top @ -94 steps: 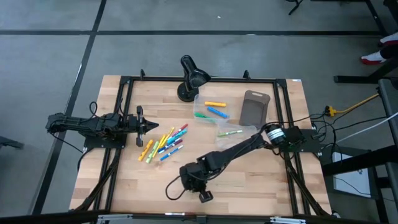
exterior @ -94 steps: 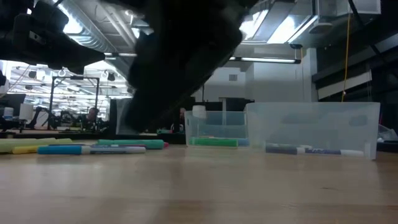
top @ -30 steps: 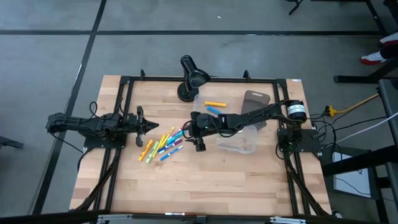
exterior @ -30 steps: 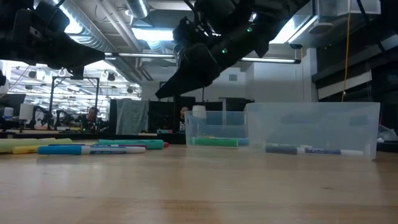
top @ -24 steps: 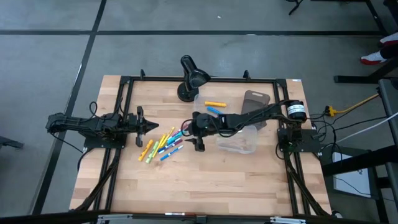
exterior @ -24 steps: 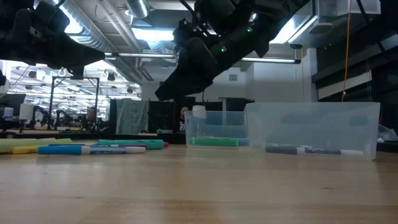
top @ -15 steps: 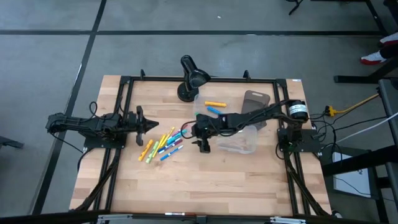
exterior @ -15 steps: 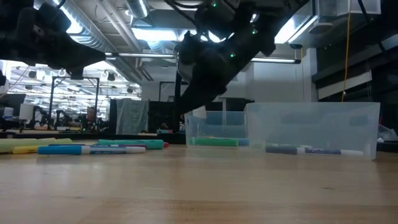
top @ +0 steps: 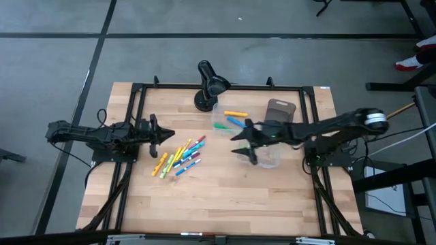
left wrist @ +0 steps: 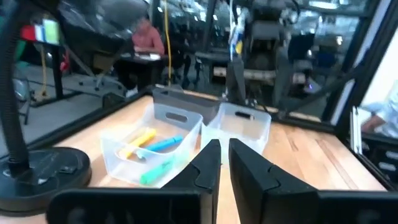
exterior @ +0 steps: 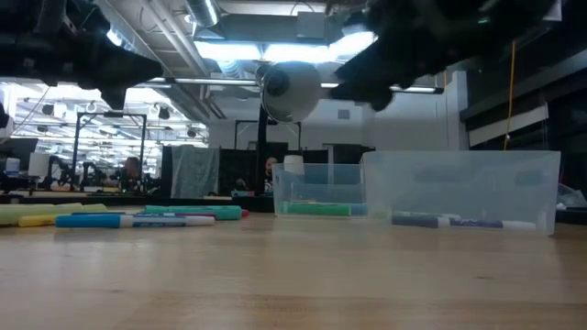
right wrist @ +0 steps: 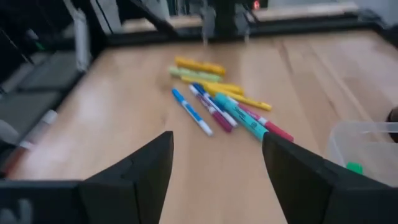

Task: Pick & Place Markers
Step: Put the brown marker pen into the bottom transparent bin

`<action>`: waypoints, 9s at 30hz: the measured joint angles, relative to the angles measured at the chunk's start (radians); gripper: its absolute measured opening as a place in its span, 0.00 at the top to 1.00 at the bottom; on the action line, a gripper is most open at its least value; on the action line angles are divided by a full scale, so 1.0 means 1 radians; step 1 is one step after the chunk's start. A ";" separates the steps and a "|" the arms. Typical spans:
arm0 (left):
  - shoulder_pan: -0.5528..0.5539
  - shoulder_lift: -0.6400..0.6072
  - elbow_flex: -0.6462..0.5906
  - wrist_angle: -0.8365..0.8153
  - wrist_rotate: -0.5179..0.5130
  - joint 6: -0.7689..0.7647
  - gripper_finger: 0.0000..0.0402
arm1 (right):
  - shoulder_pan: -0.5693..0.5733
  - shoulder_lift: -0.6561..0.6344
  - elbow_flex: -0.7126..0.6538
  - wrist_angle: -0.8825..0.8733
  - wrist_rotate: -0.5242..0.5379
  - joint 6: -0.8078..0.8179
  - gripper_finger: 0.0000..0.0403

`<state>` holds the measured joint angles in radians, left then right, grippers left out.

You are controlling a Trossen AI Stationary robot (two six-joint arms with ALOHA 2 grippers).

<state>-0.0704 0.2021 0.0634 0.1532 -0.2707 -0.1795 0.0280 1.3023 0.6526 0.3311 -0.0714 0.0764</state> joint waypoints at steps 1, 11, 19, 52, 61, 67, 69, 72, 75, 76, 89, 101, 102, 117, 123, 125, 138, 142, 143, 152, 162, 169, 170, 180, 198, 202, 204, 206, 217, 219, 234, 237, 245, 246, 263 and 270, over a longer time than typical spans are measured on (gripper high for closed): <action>0.000 0.033 0.015 -0.001 0.001 -0.001 0.91 | 0.009 -0.043 -0.024 0.005 0.000 0.014 0.39; 0.000 0.474 0.221 -0.010 0.022 0.007 0.84 | 0.061 -0.431 -0.249 0.005 0.013 0.025 0.39; 0.000 0.684 0.373 -0.103 0.075 0.009 0.83 | 0.061 -0.732 -0.415 -0.004 0.052 0.034 0.39; 0.000 0.940 0.619 -0.599 0.150 -0.254 0.82 | 0.060 -1.291 -0.646 -0.315 0.060 -0.132 0.39; -0.002 1.060 0.619 -0.560 0.264 -0.285 0.82 | 0.060 -1.289 -0.646 -0.315 0.060 -0.052 0.39; -0.084 1.106 0.619 -0.390 0.407 -0.200 0.82 | 0.060 -1.289 -0.646 -0.315 0.060 -0.058 0.39; -0.124 1.119 0.619 -0.327 0.445 -0.176 0.82 | 0.060 -1.289 -0.646 -0.315 0.060 -0.058 0.39; -0.184 1.139 0.618 -0.244 0.475 -0.175 0.82 | 0.060 -1.289 -0.646 -0.315 0.060 -0.058 0.39; -0.253 1.168 0.618 -0.157 0.470 -0.187 0.82 | 0.060 -1.289 -0.646 -0.315 0.060 -0.058 0.39; -0.275 1.179 0.618 -0.129 0.468 -0.189 0.82 | 0.060 -1.289 -0.646 -0.315 0.060 -0.058 0.39; -0.515 1.417 0.790 -0.020 0.411 -0.222 0.82 | 0.060 -1.289 -0.645 -0.315 0.060 -0.058 0.39; -0.629 1.628 1.040 -0.106 0.481 -0.278 0.82 | 0.060 -1.289 -0.645 -0.315 0.060 -0.058 0.39; -0.640 1.641 1.050 -0.107 0.481 -0.289 0.82 | 0.060 -1.289 -0.645 -0.315 0.060 -0.058 0.39; -0.716 1.799 1.079 -0.051 0.424 -0.357 0.82 | 0.060 -1.289 -0.645 -0.315 0.060 -0.058 0.39; -0.716 1.826 1.079 -0.044 0.416 -0.350 0.82 | 0.060 -1.289 -0.645 -0.315 0.060 -0.058 0.39; -0.716 1.829 1.079 -0.053 0.411 -0.342 0.82 | 0.060 -1.289 -0.645 -0.315 0.060 -0.058 0.39; -0.714 1.827 1.084 -0.167 0.293 -0.306 0.82 | 0.060 -1.289 -0.645 -0.314 0.060 -0.057 0.39; -0.693 1.826 1.085 -0.175 0.281 -0.343 0.82 | 0.060 -1.289 -0.645 -0.315 0.060 -0.058 0.39; -0.686 1.825 1.085 -0.185 0.269 -0.359 0.82 | 0.060 -1.289 -0.645 -0.315 0.060 -0.058 0.39; -0.632 1.721 1.074 -0.478 0.090 -0.425 0.82 | 0.060 -1.289 -0.645 -0.314 0.056 -0.058 0.39; -0.651 1.530 1.077 -0.293 0.152 -0.377 0.82 | 0.060 -1.289 -0.645 -0.315 0.053 -0.058 0.39; -0.698 1.649 1.075 -0.233 0.220 -0.420 0.82 | 0.060 -1.289 -0.645 -0.314 0.052 -0.058 0.39; -0.700 1.670 1.075 -0.207 0.230 -0.431 0.82 | 0.060 -1.289 -0.645 -0.315 0.052 -0.058 0.39; -0.703 1.872 1.147 0.017 0.358 -0.425 0.82 | 0.060 -1.289 -0.645 -0.315 0.052 -0.058 0.39; -0.697 1.891 1.251 -0.197 0.386 -0.399 0.82 | 0.060 -1.289 -0.645 -0.314 0.052 -0.058 0.39; -0.693 1.891 1.249 -0.266 0.341 -0.387 0.82 | 0.060 -1.289 -0.645 -0.314 0.052 -0.058 0.39; -0.691 1.891 1.249 -0.268 0.317 -0.368 0.82 | 0.060 -1.289 -0.645 -0.314 0.052 -0.058 0.39; -0.686 1.891 1.249 -0.266 0.309 -0.360 0.82 | 0.060 -1.289 -0.645 -0.315 0.052 -0.058 0.39; -0.660 1.891 1.249 -0.257 0.348 -0.357 0.82 | 0.060 -1.289 -0.645 -0.314 0.052 -0.058 0.39; -0.659 1.896 1.249 -0.248 0.349 -0.357 0.82 | 0.060 -1.289 -0.645 -0.314 0.052 -0.058 0.39; -0.658 1.892 1.248 -0.172 0.353 -0.364 0.82 | 0.060 -1.289 -0.645 -0.314 0.052 -0.058 0.39; -0.658 1.892 1.248 -0.170 0.357 -0.365 0.82 | 0.060 -1.289 -0.645 -0.314 0.052 -0.058 0.39; -0.658 1.927 1.248 -0.142 0.375 -0.374 0.82 | 0.060 -1.289 -0.645 -0.314 0.052 -0.058 0.39; -0.658 1.932 1.248 -0.141 0.377 -0.380 0.82 | 0.060 -1.289 -0.645 -0.315 0.052 -0.058 0.39; -0.643 1.934 1.256 -0.232 0.283 -0.437 0.84 | 0.060 -1.289 -0.645 -0.315 0.052 -0.058 0.39; -0.642 1.911 1.253 -0.289 0.232 -0.435 0.90 | 0.060 -1.289 -0.645 -0.314 0.052 -0.058 0.39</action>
<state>-0.7128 2.1131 1.3161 -0.1356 -0.0383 -0.6144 0.0883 0.0128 0.0078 0.0169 -0.0189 0.0181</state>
